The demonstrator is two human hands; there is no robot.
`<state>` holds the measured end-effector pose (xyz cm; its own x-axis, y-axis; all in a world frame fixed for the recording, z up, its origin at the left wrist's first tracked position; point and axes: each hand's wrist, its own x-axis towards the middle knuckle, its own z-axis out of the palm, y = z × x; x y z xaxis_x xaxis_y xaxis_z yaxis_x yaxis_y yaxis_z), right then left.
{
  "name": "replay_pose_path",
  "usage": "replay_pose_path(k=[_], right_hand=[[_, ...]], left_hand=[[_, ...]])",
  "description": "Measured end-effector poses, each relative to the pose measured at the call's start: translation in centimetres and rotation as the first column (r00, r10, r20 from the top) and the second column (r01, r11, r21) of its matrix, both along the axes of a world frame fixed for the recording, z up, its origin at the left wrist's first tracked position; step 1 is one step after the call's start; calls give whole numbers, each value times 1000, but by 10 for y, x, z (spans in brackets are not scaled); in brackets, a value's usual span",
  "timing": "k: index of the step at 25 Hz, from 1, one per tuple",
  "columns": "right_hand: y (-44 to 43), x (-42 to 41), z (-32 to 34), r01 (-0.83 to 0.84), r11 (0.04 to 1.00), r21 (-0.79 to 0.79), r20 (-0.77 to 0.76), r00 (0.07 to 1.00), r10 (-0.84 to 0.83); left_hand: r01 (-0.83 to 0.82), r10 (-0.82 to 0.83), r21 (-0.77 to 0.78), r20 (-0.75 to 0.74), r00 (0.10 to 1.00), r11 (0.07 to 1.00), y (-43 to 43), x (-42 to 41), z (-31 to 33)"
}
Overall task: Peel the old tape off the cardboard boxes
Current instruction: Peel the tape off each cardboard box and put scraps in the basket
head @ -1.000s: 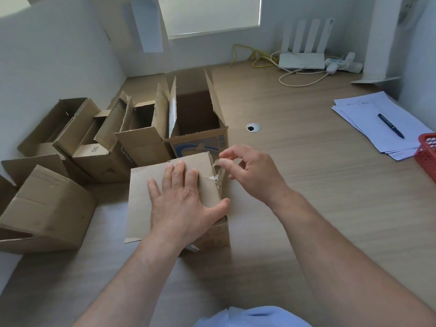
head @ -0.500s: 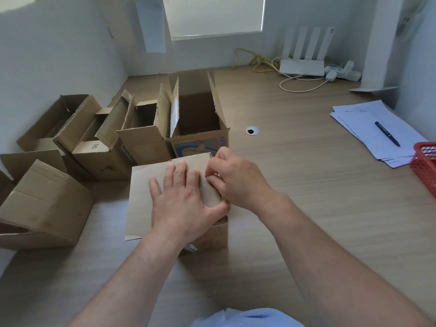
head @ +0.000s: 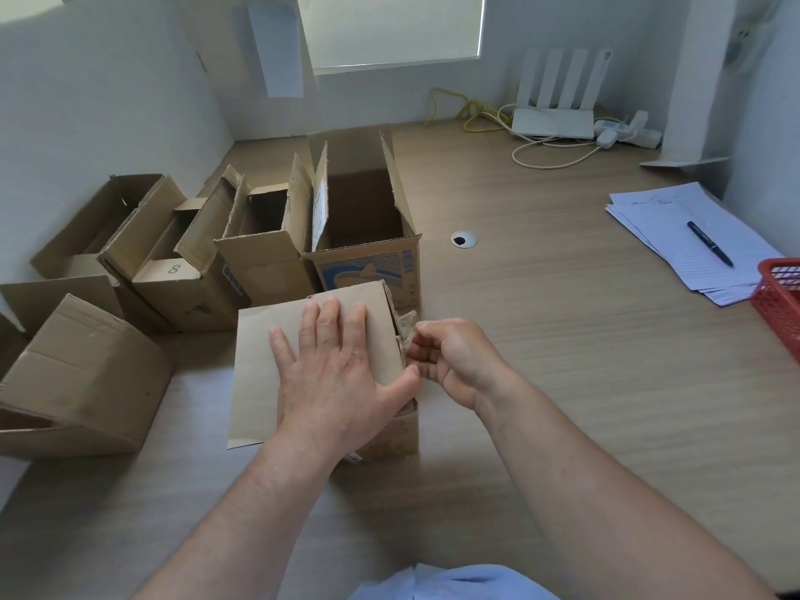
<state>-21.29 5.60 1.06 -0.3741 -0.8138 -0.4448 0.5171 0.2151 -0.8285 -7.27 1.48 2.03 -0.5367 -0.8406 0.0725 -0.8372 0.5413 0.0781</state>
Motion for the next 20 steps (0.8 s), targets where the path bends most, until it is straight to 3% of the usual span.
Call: replay_pose_path(k=[2, 5, 8, 10, 16, 18, 20], right_hand=[[-2, -1, 1, 12, 999, 46, -49, 999, -10], [-2, -10, 2, 31, 996, 82, -248, 969, -10], [2, -16, 0, -130, 989, 71, -412, 899, 148], [4, -12, -5, -262, 964, 45, -462, 850, 252], [3, -4, -3, -219, 975, -33, -546, 821, 166], [1, 4, 8, -211, 977, -34, -604, 783, 148], [-1, 14, 28, -211, 975, -70, -735, 671, 93]], left_hand=[[4, -4, 4, 9, 1000, 1000, 0, 0, 1], [0, 0, 23, 8, 1000, 1000, 1, 2, 1], [-3, 3, 28, 16, 1000, 1000, 0, 3, 0], [-4, 3, 36, 20, 1000, 999, 0, 3, -1], [-25, 24, 39, 26, 999, 999, 2, 6, 3], [-34, 34, 14, -20, 999, 999, 4, 11, 9], [-28, 28, 3, -207, 978, 1000, 6, 20, 14]])
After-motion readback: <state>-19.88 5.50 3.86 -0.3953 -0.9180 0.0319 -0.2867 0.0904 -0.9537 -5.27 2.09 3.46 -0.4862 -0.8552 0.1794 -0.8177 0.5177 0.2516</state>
